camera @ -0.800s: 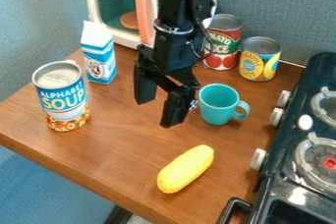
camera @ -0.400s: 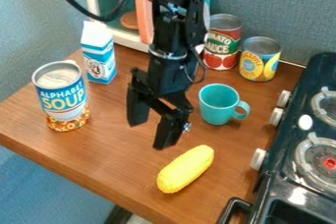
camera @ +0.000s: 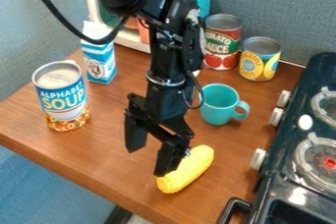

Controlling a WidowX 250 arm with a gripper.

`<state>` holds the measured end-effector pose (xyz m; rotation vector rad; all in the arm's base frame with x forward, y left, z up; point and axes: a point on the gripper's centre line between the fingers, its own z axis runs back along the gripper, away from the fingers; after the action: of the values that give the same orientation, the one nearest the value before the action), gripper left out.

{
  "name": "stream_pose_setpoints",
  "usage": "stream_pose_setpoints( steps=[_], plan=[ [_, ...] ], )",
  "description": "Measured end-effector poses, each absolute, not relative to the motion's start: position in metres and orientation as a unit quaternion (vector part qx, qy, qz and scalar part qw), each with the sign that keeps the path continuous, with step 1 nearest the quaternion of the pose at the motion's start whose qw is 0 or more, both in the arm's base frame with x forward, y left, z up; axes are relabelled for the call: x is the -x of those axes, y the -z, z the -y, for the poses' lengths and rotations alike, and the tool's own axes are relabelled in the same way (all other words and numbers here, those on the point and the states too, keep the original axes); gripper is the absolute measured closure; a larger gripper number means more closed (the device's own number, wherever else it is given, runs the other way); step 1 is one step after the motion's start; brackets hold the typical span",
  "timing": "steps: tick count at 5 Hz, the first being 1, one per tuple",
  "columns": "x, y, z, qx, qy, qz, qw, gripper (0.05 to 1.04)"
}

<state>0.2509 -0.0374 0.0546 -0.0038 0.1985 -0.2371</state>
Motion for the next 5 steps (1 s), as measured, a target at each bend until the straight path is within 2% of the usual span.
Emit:
stream_pose_setpoints(
  steps=[2,3,4,5],
  plan=[
    [-0.259,-0.045,0.063,0.039,0.136,-0.093,0.986,0.083],
    [-0.265,-0.044,0.072,0.044,0.143,-0.086,0.985,0.083],
    [-0.273,-0.032,0.072,0.037,0.135,-0.098,0.985,0.083],
    [-0.276,-0.014,0.069,0.009,0.13,-0.133,0.983,0.082]
  ],
)
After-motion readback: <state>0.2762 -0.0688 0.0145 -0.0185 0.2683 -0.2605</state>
